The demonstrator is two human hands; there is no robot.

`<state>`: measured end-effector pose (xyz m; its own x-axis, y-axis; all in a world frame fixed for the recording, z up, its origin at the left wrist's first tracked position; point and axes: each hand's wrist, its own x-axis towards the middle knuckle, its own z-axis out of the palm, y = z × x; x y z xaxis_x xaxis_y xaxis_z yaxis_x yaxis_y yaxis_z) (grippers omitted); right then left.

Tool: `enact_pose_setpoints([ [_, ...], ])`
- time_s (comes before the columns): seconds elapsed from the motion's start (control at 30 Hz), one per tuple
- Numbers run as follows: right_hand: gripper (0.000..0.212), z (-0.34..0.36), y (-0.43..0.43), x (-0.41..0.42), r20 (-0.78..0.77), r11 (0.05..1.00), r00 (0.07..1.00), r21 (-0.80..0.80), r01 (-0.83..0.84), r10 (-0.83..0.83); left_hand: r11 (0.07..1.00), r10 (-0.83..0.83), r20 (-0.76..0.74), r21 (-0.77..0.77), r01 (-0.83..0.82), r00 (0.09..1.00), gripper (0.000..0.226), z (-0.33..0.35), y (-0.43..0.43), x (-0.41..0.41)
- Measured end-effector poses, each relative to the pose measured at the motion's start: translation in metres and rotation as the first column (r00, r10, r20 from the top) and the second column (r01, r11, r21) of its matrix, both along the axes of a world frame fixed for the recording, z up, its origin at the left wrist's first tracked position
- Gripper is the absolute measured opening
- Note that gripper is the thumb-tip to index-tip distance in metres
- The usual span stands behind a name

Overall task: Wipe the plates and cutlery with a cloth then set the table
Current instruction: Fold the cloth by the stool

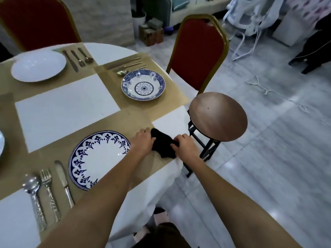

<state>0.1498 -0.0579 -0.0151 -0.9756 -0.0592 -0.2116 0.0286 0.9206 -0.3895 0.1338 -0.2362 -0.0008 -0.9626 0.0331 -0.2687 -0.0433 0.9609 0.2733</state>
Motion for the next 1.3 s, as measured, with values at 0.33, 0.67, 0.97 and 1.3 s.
enact_pose_setpoints([
  [0.33, 0.017, 0.027, -0.001, -0.02, 0.138, 0.853, 0.984, -0.495, 0.167, -0.112, 0.948, 0.067, 0.122, 0.302, -0.102, 0.99, 0.03, 0.005, -0.005, -0.017],
  [0.67, 0.02, 0.086, 0.002, -0.046, 0.154, 0.551, 0.983, -0.815, 0.181, -0.095, 0.346, 0.272, 0.396, 0.81, -0.473, 0.877, 0.028, 0.048, -0.001, -0.023],
  [0.97, 0.023, 0.149, 0.016, -0.059, 0.074, 0.535, 0.995, -0.839, 0.098, -0.066, 0.409, 0.064, 0.18, 0.892, -0.19, 0.982, 0.022, 0.104, -0.004, -0.038],
  [1.3, 0.014, 0.195, 0.04, -0.06, -0.05, 0.65, 0.999, -0.759, -0.036, -0.003, 0.491, 0.069, -0.148, 0.866, 0.096, 0.987, 0.009, 0.18, 0.014, -0.046],
])
